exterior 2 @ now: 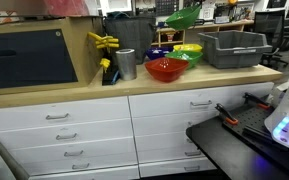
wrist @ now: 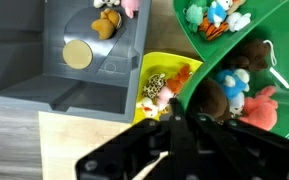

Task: Pour the contents from the left green bowl into the grey trailer

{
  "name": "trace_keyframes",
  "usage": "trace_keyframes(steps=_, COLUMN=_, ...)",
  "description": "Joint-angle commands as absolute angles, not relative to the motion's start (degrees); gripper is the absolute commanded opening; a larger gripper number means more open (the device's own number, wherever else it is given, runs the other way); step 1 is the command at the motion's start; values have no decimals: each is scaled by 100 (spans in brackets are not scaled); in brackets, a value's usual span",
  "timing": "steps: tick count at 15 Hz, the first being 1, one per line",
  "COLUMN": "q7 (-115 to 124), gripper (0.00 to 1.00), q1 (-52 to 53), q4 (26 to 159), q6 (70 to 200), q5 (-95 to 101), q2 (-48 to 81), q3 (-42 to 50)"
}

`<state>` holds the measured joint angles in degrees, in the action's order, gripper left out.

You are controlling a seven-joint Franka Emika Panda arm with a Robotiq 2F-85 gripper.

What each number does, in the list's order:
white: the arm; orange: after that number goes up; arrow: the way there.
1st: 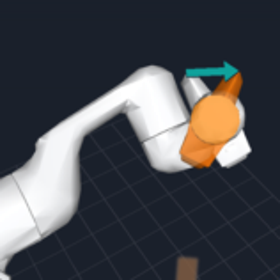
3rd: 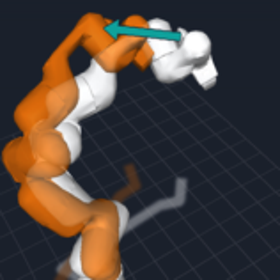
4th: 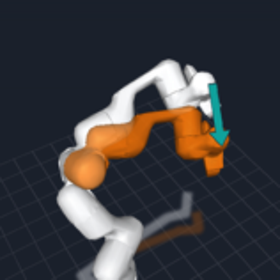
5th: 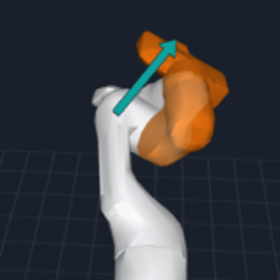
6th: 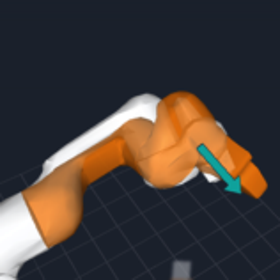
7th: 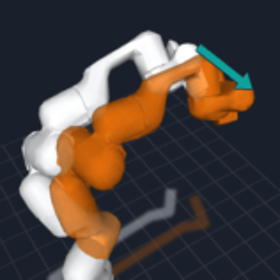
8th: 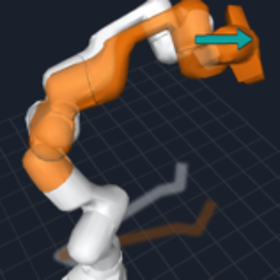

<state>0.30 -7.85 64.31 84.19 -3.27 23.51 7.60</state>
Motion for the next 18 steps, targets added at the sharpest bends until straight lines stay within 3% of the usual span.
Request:
trace_keyframes(steps=1, q7=148, gripper=1, q1=-777, q4=6555, q6=8335, q5=-242, q2=2158, q3=814)
trace_keyframes(steps=10, q7=-152, gripper=1, q1=-1293, q4=6434, q6=8022, q5=-721, q2=2151, q3=843)
trace_keyframes(steps=18, q7=-598, gripper=1, q1=-1356, q4=6766, q6=8084, q5=262, q2=1752, q3=935)
